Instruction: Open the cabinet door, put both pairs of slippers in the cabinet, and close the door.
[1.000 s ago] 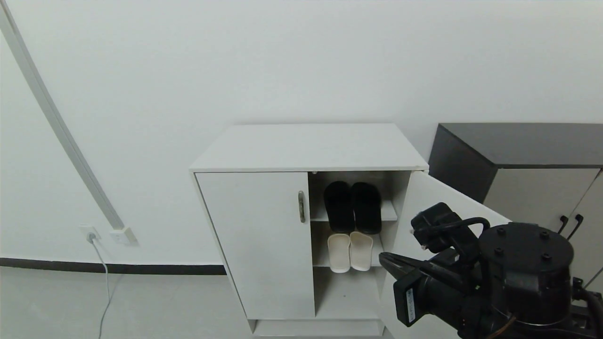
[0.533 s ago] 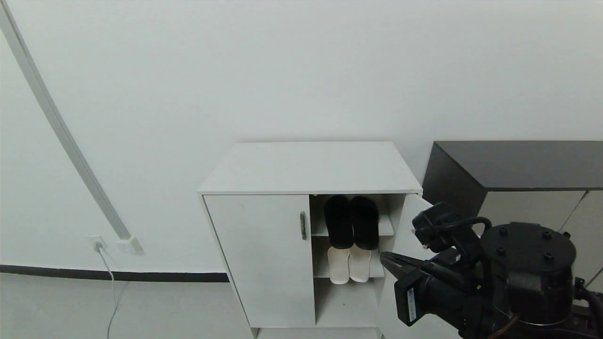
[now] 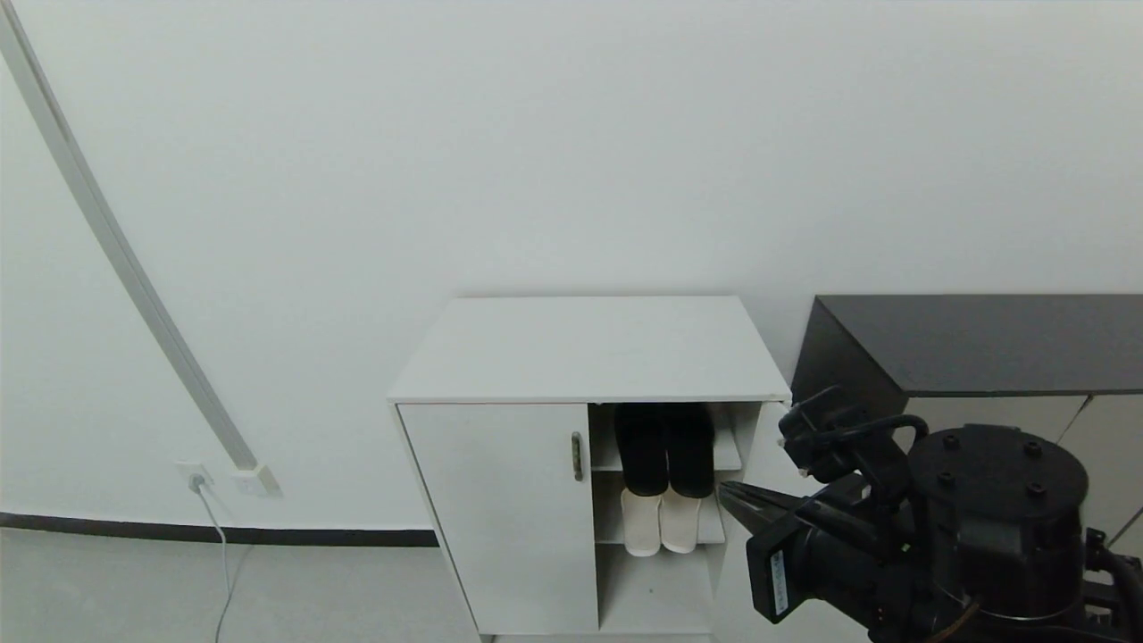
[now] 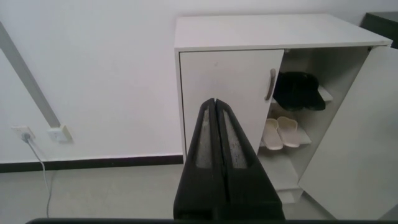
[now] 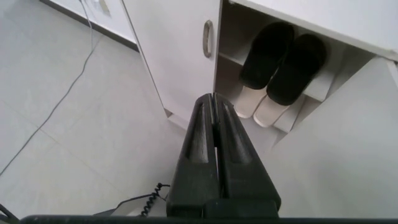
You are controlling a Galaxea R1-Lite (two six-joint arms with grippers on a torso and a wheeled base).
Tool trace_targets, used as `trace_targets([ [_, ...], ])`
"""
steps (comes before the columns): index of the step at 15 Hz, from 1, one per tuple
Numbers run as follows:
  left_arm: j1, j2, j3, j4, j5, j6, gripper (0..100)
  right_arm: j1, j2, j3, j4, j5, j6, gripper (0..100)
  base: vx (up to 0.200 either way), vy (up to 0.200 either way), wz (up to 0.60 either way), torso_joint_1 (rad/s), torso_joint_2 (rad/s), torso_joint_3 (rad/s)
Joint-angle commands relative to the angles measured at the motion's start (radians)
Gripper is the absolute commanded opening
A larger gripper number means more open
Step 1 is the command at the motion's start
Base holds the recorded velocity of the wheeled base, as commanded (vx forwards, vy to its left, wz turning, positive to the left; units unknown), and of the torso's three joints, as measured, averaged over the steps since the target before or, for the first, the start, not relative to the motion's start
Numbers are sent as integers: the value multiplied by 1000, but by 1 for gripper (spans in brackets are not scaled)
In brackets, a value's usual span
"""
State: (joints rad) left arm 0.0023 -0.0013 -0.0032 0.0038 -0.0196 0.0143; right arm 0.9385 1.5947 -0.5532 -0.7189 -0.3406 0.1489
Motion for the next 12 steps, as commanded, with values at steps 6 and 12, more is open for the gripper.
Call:
trace_targets([
  [6, 1, 1, 0, 1, 0, -4, 0, -1, 7, 4, -1, 2, 0, 0, 0, 0, -200, 167, -363, -198],
  [12, 1, 1, 0, 1, 0, -2, 0, -10, 22, 7, -8, 0, -2, 0, 0, 0, -500, 21, -43, -21],
])
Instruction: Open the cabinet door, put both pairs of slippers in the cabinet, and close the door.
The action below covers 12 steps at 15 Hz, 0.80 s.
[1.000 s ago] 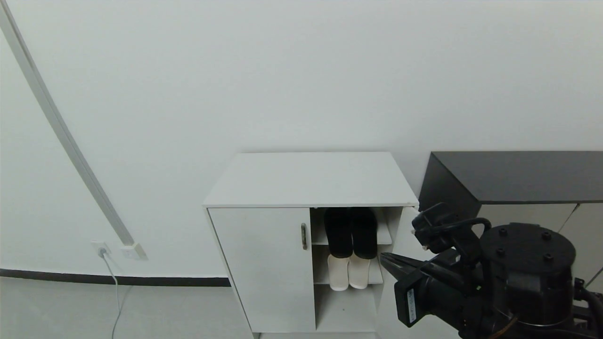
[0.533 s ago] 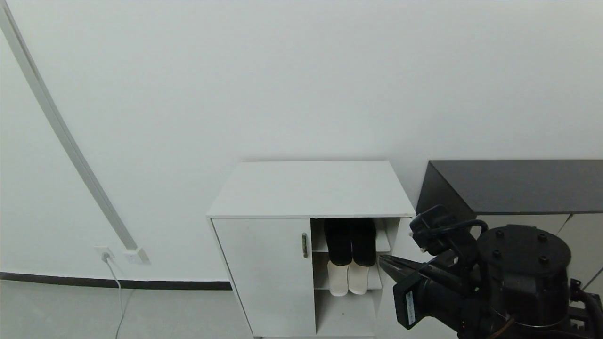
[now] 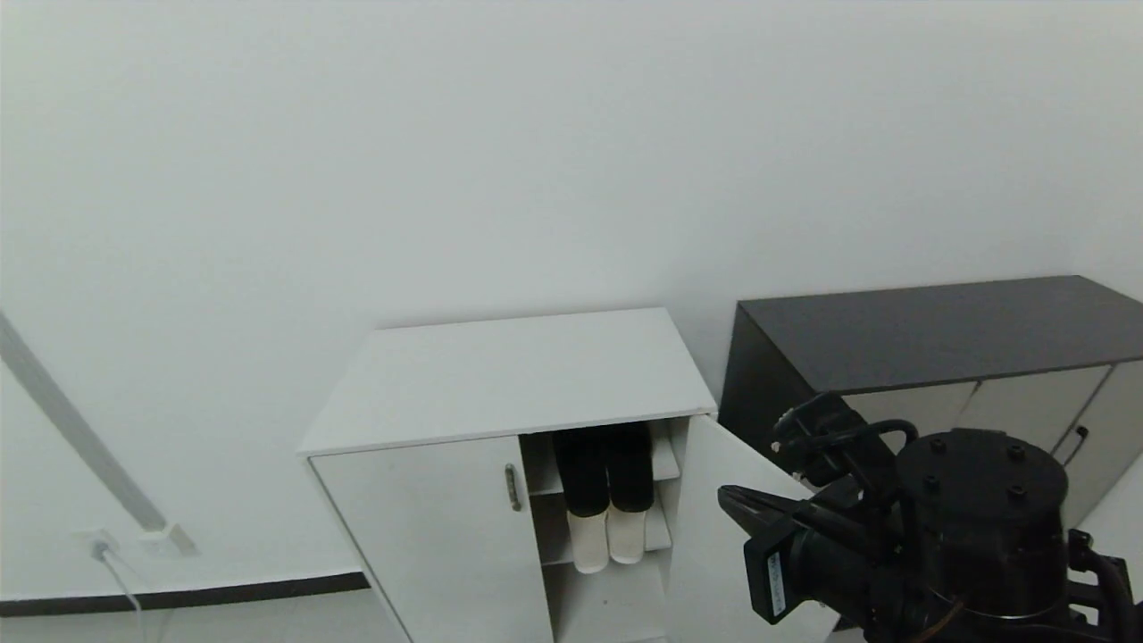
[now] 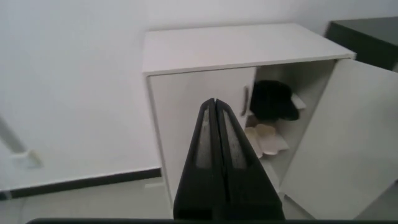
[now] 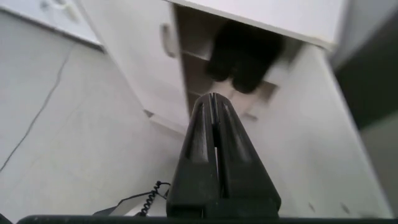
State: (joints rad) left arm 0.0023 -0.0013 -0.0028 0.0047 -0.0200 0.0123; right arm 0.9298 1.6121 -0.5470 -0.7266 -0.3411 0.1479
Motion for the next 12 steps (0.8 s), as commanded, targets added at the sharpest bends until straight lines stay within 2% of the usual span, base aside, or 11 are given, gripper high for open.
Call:
trace_targets([
  [1, 1, 1, 0, 0, 0, 0, 0, -2, 6, 1, -1, -1, -1, 0, 0, 0, 0, 0, 0, 0],
  [5, 1, 1, 0, -2, 0, 0, 0, -2, 14, 7, -2, -4, -5, 0, 0, 0, 0, 0, 0, 0],
  [11, 1, 1, 0, -2, 2, 0, 0, -17, 32, 12, -43, -7, -17, 0, -200, 0, 0, 5, 3, -3],
  [12, 1, 1, 0, -2, 2, -2, 0, -35, 40, 10, -45, -9, -27, 0, 0, 0, 0, 0, 0, 0],
])
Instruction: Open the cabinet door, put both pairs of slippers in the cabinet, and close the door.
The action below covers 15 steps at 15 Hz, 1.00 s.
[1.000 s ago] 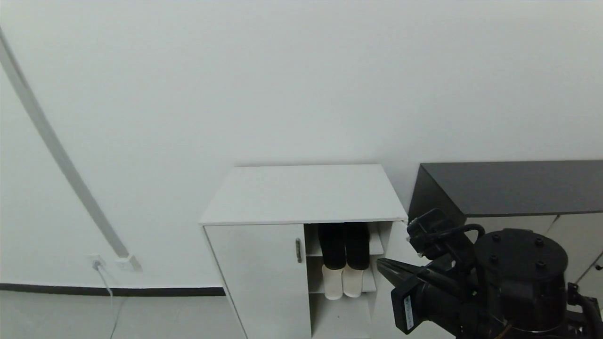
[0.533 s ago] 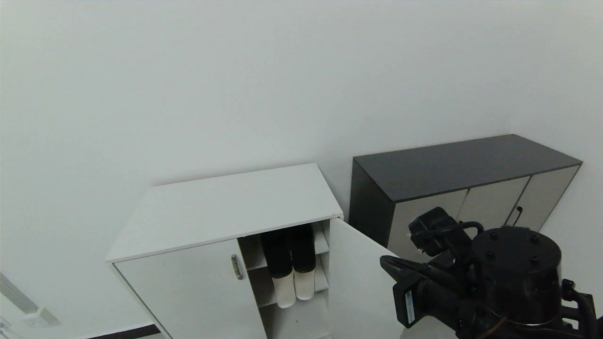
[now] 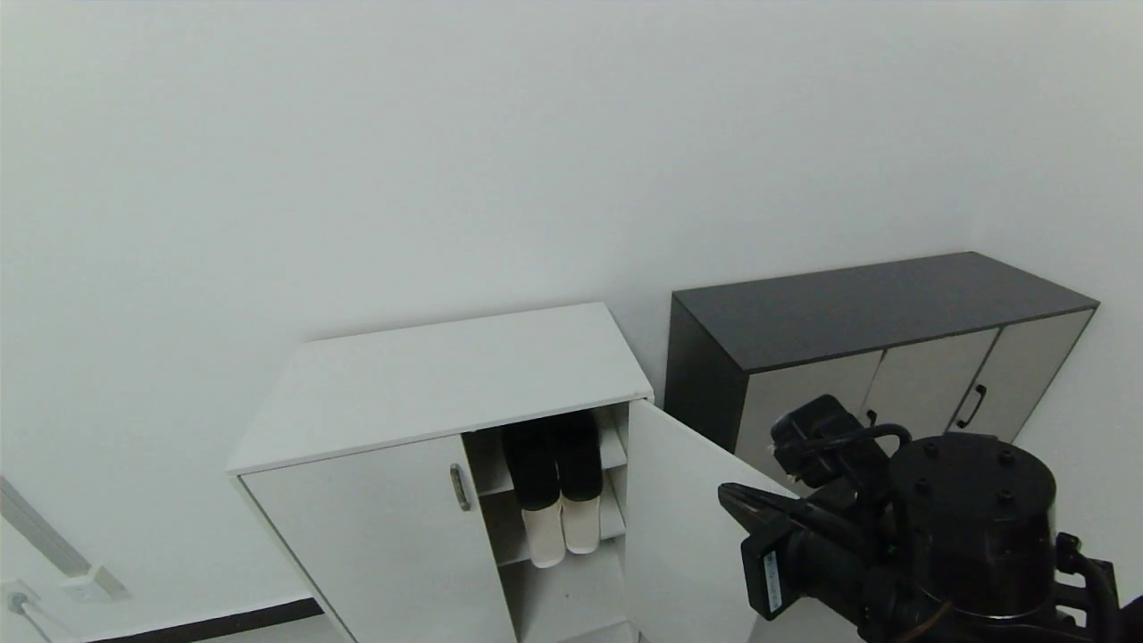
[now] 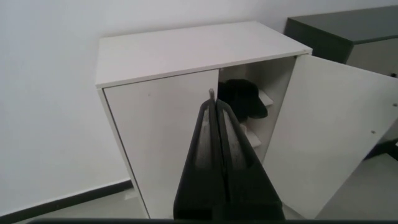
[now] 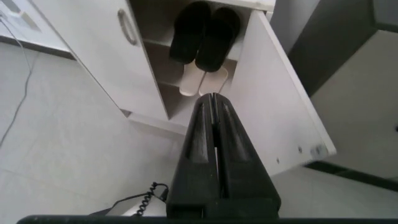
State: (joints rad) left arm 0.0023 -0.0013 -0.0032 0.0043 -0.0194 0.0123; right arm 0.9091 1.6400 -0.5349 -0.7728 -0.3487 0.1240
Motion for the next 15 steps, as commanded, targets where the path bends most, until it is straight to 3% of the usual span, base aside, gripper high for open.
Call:
trace_targets([
  [1, 1, 1, 0, 0, 1, 0, 0, -27, 18, -4, 0, -1, -9, 0, 0, 0, 0, 0, 0, 0],
  [3, 1, 1, 0, 0, 1, -2, 0, -88, 37, -19, 0, 2, -12, 0, 0, 0, 0, 0, 0, 0],
  [8, 1, 1, 0, -1, 1, -3, 0, -317, 222, -258, 24, 51, -4, 0, 0, 0, 0, 0, 0, 0],
  [15, 1, 1, 0, -1, 2, -3, 0, -489, 428, -464, 35, 194, -4, 0, 0, 0, 0, 0, 0, 0],
])
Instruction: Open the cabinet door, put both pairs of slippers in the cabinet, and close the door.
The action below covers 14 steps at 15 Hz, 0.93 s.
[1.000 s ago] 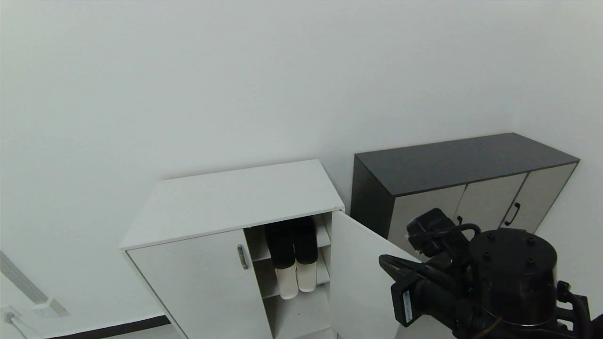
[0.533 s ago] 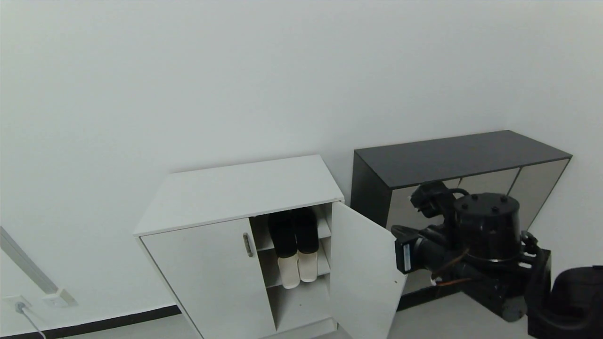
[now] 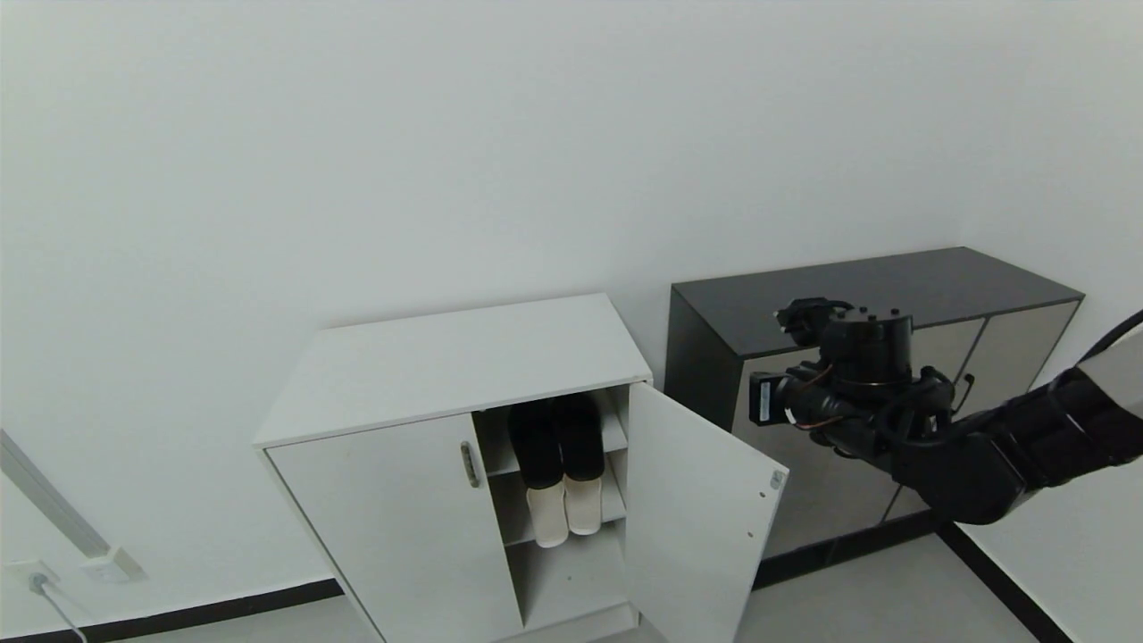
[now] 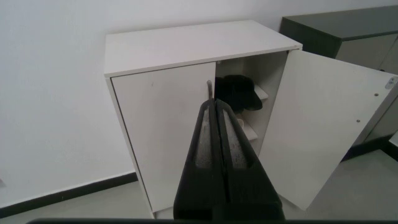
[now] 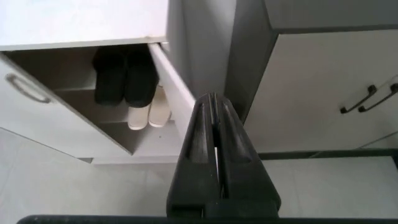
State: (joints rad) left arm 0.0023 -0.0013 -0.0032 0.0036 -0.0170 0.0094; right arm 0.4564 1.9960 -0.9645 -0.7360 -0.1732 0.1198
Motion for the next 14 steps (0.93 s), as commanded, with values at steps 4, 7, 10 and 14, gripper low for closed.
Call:
trace_targets([
  [4, 1, 1, 0, -1, 0, 0, 0, -84, 168, -79, -5, 50, 3, 0, 0, 0, 0, 0, 0, 0],
  [7, 1, 1, 0, -1, 0, 0, 0, -87, 207, -76, -6, 60, 27, 0, 0, 0, 0, 0, 0, 0],
  [10, 1, 1, 0, 1, 0, 0, 0, -87, 224, -76, -6, 61, 34, 0, 0, 0, 0, 0, 0, 0],
  [14, 1, 1, 0, 1, 0, 0, 0, -81, 241, -57, -3, 60, 34, 0, 0, 0, 0, 0, 0, 0],
])
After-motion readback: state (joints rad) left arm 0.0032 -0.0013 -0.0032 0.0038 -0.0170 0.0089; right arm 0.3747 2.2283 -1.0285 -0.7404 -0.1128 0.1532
